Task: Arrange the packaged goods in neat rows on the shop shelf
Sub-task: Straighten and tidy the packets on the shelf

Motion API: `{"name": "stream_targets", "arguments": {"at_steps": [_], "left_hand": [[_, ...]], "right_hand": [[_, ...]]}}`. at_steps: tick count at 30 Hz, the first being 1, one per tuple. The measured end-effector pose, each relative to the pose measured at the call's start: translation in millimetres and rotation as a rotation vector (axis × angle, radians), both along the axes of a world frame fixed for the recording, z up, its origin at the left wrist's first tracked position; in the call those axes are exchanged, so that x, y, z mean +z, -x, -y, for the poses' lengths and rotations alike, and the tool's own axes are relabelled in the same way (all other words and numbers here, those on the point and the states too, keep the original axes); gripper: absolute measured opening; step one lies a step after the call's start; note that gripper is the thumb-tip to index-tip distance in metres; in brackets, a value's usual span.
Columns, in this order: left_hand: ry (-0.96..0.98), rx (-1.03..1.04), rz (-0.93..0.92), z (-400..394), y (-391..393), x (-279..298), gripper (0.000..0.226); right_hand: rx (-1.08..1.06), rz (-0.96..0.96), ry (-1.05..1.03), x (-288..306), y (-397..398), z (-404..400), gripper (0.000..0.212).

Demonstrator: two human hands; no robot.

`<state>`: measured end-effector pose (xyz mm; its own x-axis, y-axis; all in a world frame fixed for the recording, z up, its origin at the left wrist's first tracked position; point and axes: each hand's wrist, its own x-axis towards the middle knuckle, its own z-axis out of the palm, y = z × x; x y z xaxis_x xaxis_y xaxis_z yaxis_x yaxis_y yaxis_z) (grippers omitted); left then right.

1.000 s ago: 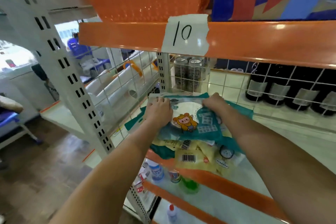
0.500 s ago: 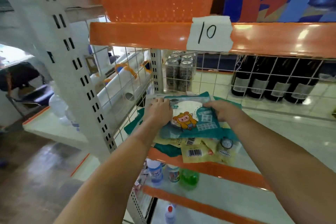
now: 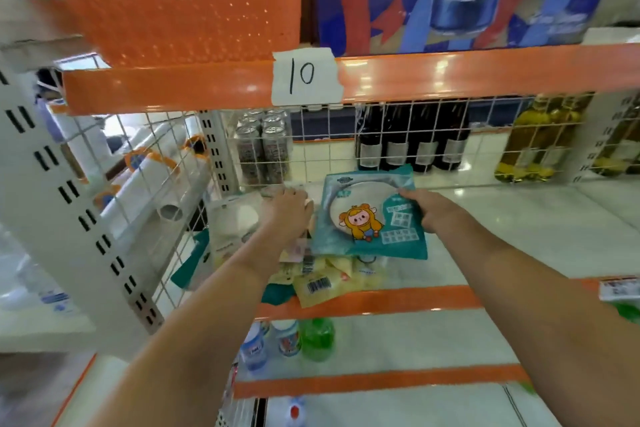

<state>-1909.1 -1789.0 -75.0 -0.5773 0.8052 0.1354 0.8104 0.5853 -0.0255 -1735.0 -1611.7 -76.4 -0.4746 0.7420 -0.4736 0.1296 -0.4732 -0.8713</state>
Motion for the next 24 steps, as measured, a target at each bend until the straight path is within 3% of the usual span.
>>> {"name": "stream_targets", "arguments": {"at_steps": [7,16,24], "left_hand": [[-0.044,-0.191,0.067,-59.9,-60.1,-8.3,0.037],[-0.026,-0.420,0.072,-141.1,-170.7,-2.6,0.038],[0.013,-0.581,0.032,-204.2,-257.0,-11.9,0.039]], "right_hand": [[-0.178,0.059,-0.012,-4.2,-84.0,-31.7,0.019],[-0.360,-0.034,-0.041,-10.6,-213.9,-63.3,0.013],[-0.618,0.000,-0.032,-12.2,-314.6,-78.0,0.029]]}}
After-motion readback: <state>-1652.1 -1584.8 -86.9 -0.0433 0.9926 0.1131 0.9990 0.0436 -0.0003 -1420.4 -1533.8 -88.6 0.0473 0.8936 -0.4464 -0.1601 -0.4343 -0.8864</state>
